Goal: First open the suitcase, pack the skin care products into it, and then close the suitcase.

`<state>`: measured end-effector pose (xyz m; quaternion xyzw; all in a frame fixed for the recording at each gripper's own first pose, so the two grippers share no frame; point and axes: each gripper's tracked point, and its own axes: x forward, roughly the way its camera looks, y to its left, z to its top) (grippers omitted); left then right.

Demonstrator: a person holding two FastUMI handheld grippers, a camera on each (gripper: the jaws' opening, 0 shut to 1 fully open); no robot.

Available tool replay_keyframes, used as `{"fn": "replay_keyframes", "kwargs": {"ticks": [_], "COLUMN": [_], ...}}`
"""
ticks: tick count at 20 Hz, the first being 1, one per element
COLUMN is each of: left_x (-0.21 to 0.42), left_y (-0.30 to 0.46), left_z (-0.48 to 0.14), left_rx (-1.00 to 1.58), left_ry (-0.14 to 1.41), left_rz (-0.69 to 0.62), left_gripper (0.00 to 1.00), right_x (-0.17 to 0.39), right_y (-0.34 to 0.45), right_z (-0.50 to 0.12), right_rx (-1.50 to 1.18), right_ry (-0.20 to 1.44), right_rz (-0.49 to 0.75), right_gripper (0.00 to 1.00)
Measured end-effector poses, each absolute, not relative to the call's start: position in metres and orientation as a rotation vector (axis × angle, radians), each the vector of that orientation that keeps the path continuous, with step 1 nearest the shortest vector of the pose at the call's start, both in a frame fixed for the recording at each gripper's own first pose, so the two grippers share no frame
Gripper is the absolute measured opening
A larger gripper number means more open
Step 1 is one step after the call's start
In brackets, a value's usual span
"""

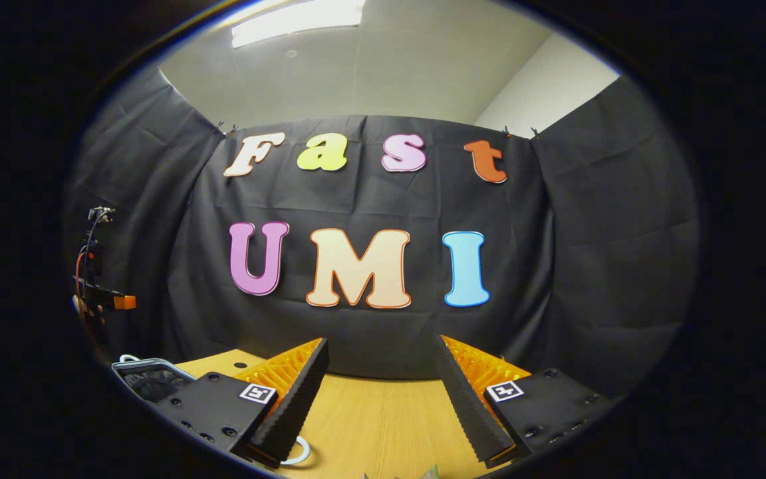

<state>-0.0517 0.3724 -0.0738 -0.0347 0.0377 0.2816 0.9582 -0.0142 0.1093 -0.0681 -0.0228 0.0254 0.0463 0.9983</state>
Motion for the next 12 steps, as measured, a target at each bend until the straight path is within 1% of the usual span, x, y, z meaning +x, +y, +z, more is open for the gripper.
{"fn": "replay_keyframes", "kwargs": {"ticks": [1, 2, 3, 7, 10, 12], "left_x": [-0.054, -0.064, -0.07, -0.094, -0.072, -0.067], "left_y": [0.359, 0.347, 0.333, 0.25, 0.194, 0.153], "left_z": [-0.051, -0.035, -0.026, -0.023, -0.028, -0.035], "left_rx": [-0.044, -0.022, -0.013, -0.074, -0.021, 0.009], "left_ry": [-0.027, -0.096, -0.124, -0.109, -0.093, -0.073], "left_rz": [0.573, 0.569, 0.556, 0.465, 0.409, 0.36], "left_gripper": [0.95, 0.94, 0.94, 0.94, 0.94, 0.94], "right_x": [-0.013, -0.012, -0.012, -0.011, -0.008, -0.008], "right_y": [0.1, 0.09, 0.082, 0.046, 0.021, 0.007], "right_z": [-0.07, -0.071, -0.074, -0.08, -0.086, -0.092], "right_rx": [-0.04, -0.034, -0.03, -0.03, -0.017, -0.011], "right_ry": [0.045, 0.05, 0.057, 0.071, 0.084, 0.099], "right_rz": [0.091, 0.089, 0.092, 0.104, 0.11, 0.119], "right_gripper": [0.98, 0.98, 0.98, 0.98, 0.98, 0.98]}}
